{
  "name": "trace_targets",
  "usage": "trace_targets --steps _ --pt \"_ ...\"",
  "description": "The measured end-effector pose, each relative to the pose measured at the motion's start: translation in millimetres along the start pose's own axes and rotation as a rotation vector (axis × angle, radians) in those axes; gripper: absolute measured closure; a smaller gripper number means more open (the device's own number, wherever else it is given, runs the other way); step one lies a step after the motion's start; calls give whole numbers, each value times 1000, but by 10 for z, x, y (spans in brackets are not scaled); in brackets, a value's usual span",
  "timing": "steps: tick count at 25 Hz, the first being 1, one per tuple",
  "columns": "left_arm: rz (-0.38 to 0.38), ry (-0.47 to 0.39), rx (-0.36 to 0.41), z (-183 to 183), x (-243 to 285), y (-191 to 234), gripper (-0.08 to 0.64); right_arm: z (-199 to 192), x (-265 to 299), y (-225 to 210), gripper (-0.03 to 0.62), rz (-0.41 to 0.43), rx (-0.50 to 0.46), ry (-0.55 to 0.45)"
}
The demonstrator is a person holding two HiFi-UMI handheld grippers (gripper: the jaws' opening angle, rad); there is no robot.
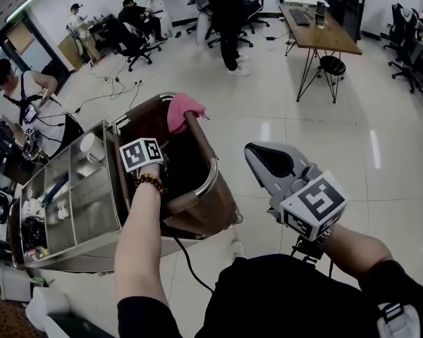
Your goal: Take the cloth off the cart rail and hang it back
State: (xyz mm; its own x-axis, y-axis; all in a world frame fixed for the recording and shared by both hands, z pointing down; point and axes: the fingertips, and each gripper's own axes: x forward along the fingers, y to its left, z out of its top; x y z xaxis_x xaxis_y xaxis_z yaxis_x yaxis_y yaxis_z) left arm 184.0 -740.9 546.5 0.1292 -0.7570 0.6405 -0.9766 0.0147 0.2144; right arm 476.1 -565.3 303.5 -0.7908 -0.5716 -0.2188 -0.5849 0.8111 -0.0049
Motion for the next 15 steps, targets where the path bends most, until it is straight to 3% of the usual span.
trace_targets --steps 7,15 --pt "-14 -83 -16 -99 -322 -192 325 46 -318 116 598 29 1 -11" --pt "-109 -235 28 -15 -987 -749 362 16 -489 408 598 91 16 -14"
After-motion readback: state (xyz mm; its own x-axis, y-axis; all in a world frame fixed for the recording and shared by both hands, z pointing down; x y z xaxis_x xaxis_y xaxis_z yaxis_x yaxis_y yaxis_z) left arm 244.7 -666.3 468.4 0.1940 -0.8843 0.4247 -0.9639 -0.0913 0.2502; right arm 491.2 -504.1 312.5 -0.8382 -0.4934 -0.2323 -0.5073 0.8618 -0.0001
